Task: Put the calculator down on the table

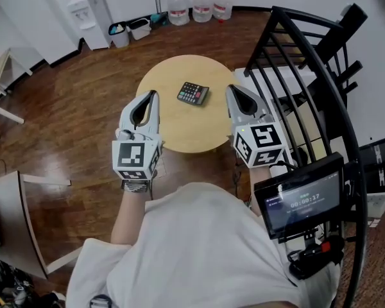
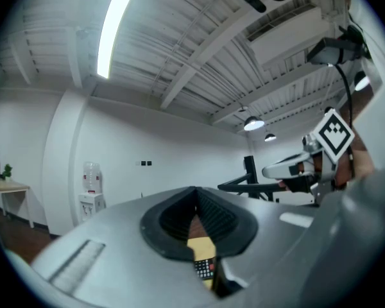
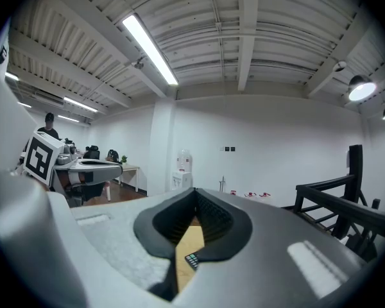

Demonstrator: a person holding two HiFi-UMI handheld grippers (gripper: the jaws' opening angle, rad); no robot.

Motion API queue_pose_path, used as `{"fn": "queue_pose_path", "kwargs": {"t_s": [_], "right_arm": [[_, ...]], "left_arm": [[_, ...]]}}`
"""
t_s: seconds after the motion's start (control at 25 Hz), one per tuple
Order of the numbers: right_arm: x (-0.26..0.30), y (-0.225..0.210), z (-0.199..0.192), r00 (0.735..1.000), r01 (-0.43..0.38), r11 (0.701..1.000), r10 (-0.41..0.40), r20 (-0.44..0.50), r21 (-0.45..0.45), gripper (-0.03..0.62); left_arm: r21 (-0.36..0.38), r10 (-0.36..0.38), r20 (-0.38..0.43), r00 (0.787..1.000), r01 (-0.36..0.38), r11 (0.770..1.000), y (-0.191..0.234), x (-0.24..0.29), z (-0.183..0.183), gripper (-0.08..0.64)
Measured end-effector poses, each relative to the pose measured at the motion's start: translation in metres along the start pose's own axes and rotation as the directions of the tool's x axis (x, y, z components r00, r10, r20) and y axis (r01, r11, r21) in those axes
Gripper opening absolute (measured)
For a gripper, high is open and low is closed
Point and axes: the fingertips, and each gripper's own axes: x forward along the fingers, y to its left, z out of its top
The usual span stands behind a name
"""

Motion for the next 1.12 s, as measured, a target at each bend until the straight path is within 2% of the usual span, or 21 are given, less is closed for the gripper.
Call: {"fn": "queue_pose_path", "kwargs": {"t_s": [0.36,0.6,0.88,1.12], "right_arm": [[-0.01,-0.003,-0.001,1.0,0.016,1.0,-0.016,-0.019,0.011,0.003],[-0.021,0.002,-0.014,0.998,0.034,0.999,-0.033,-0.056,0.014,0.003],[-0.048,0.012,-0.005,1.0,0.002,1.0,-0.002,0.0,0.024,0.002],[-0.064,0.008,-0.015,1.0,0.013,1.0,-0.012,-0.029,0.02,0.002]], "left_arm": [[0.001,-0.035,-0.033,0.999,0.035,0.999,-0.007,0.0,-0.001,0.003],[-0.017,-0.057,-0.071,0.996,0.056,0.998,-0.006,-0.005,-0.016,0.003],[-0.018,-0.066,-0.076,0.995,0.065,0.998,-0.015,-0.024,-0.014,0.004],[-0.038,-0.077,-0.092,0.993,0.073,0.997,-0.032,-0.034,-0.021,0.003]]}}
